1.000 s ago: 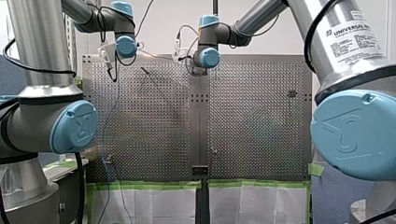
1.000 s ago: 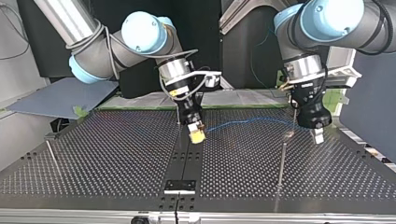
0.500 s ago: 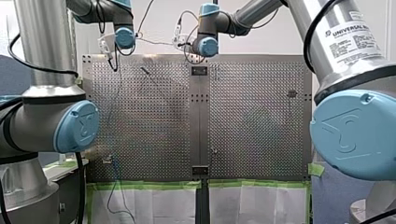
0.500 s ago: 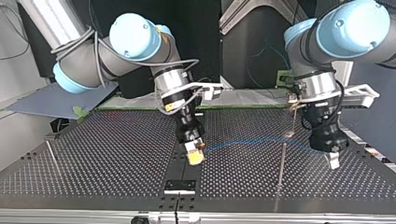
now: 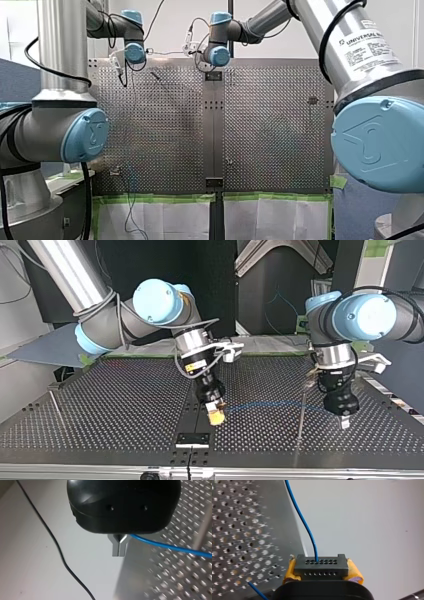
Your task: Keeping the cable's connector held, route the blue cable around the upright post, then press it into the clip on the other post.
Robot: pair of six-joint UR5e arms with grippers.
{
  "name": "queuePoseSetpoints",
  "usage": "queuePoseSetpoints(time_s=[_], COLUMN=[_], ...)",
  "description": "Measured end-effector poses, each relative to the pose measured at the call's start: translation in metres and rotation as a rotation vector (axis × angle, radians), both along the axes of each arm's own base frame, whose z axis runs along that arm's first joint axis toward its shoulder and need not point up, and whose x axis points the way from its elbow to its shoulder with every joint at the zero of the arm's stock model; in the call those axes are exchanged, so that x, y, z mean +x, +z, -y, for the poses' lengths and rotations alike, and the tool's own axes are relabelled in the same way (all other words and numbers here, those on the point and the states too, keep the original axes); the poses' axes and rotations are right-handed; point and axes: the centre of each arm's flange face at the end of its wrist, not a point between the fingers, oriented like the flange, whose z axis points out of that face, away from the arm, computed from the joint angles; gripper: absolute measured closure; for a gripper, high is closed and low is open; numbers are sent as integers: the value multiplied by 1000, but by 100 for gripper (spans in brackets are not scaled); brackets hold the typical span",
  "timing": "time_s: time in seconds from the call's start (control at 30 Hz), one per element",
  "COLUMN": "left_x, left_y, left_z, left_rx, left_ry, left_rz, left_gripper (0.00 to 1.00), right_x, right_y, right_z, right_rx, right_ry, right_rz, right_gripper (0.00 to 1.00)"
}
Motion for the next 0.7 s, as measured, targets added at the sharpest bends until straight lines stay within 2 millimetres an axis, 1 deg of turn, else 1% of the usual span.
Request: queuePoseSetpoints(time_s=[0.2,0.37,0.53,0.7], left_x=[15,29,37,48], left_y=[-9,-13,-17,-33], left_z=[-18,-19,-22,-29], left_rx=[7,17,22,23], left_ry=[2,-32,-49,-47], left_rz=[-16,-22,-24,-53], left_gripper=[100,100,100,100], right_x=[11,18,24,26], right_y=[-16,-23,-28,-35], right_z=[12,18,25,30], right_rx=[9,9,8,12], right_ry=[-2,-4,-11,-24], right_rz=[-9,-10,-11,-13], right_gripper=[100,100,100,100])
